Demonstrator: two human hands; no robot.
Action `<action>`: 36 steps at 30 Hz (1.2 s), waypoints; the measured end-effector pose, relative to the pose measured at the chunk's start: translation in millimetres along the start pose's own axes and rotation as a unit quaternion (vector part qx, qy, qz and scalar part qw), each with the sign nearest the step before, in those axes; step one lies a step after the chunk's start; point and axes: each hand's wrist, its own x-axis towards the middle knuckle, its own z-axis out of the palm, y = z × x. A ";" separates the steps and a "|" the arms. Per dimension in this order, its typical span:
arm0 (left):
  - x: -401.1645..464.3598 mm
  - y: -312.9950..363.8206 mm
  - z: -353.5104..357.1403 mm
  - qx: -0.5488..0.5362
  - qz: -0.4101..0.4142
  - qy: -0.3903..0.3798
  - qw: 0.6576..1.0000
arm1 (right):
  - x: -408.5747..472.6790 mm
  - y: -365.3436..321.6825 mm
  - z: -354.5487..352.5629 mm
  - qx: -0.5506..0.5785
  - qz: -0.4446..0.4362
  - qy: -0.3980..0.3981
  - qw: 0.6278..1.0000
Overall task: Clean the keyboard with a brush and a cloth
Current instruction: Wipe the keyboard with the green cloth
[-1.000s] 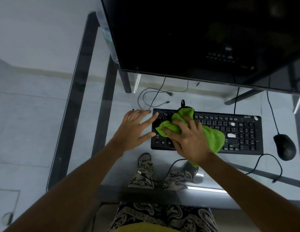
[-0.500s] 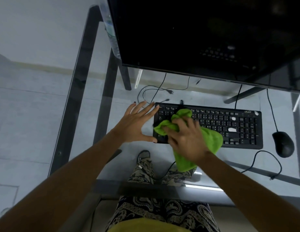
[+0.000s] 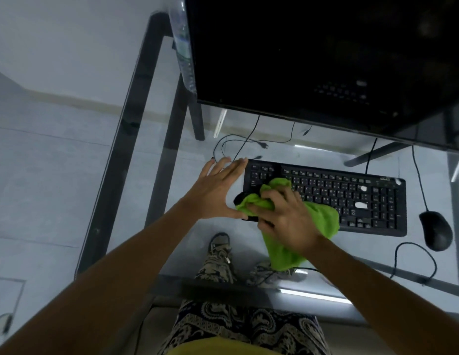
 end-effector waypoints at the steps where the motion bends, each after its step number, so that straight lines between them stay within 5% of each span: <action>1: -0.3 1.1 -0.1 -0.007 -0.003 0.002 1.000 | 7.3 6.6 -3.3 -0.005 0.016 -0.011 1.000; 4: -0.4 1.4 -0.9 -0.028 -0.019 0.011 0.999 | 28.7 8.5 -5.8 -0.007 0.100 0.000 0.995; 8: -0.6 -0.6 4.0 -0.044 -0.013 0.015 0.999 | 16.3 -4.7 0.2 -0.011 -0.003 -0.012 1.000; 13: 0.7 -0.5 5.3 -0.043 -0.032 0.010 0.999 | 78.1 8.8 -12.4 -0.016 0.185 -0.002 0.983; 19: 0.5 -1.7 5.3 -0.052 -0.027 0.003 0.998 | 48.1 -3.9 -3.7 -0.029 0.153 -0.001 0.988; 24: 3.2 -0.6 8.0 -0.066 -0.042 0.010 0.997 | 90.0 -1.0 -5.1 -0.003 0.275 0.000 0.961; 28: 2.0 1.3 4.6 -0.076 -0.036 0.019 0.996 | 53.1 13.2 -7.4 -0.025 0.202 0.005 0.979; 32: 0.8 4.2 2.3 -0.067 -0.034 0.016 0.997 | 29.7 59.6 -12.9 -0.012 0.358 0.015 0.934; 36: 1.5 4.4 5.2 -0.043 -0.029 0.015 0.999 | 62.2 12.3 -0.5 0.004 0.327 -0.001 0.945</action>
